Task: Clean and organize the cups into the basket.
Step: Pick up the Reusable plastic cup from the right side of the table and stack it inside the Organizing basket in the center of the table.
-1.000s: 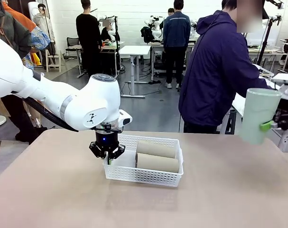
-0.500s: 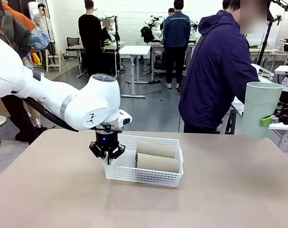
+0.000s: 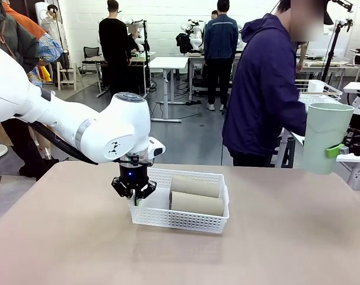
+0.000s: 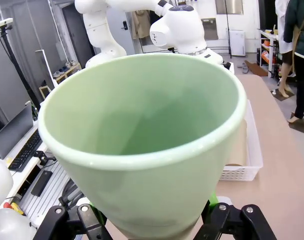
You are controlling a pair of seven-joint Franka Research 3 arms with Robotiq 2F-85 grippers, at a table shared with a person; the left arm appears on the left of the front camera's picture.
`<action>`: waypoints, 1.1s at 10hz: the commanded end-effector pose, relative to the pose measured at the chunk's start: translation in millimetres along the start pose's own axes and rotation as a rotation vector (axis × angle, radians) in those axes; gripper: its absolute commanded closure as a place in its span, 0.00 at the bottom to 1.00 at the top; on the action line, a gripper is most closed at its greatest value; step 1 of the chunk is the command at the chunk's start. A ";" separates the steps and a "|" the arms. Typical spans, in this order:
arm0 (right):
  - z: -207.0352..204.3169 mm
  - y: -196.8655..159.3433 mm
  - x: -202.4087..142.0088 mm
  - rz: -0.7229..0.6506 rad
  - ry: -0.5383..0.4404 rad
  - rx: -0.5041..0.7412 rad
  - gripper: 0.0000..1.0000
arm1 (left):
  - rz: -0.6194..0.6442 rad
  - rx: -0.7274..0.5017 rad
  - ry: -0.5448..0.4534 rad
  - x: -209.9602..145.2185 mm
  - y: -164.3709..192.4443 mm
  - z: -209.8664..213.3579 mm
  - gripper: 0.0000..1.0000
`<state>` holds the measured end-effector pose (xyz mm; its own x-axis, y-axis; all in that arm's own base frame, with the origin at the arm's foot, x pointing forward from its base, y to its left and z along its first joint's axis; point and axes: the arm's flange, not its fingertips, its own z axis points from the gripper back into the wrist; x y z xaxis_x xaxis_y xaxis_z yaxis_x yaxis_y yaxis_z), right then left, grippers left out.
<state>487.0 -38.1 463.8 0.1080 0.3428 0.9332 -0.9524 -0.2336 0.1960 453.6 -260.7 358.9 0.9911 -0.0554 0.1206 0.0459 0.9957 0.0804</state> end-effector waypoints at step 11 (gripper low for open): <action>-247.5 -68.5 170.1 -0.301 0.859 -0.209 0.17 | -0.001 0.007 0.003 -0.1 -1.7 0.5 1.00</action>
<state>487.2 254.7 528.6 0.1702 0.9266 0.3354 -0.9601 0.0793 0.2682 453.6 -260.9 358.8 0.9911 -0.0557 0.1205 0.0461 0.9957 0.0804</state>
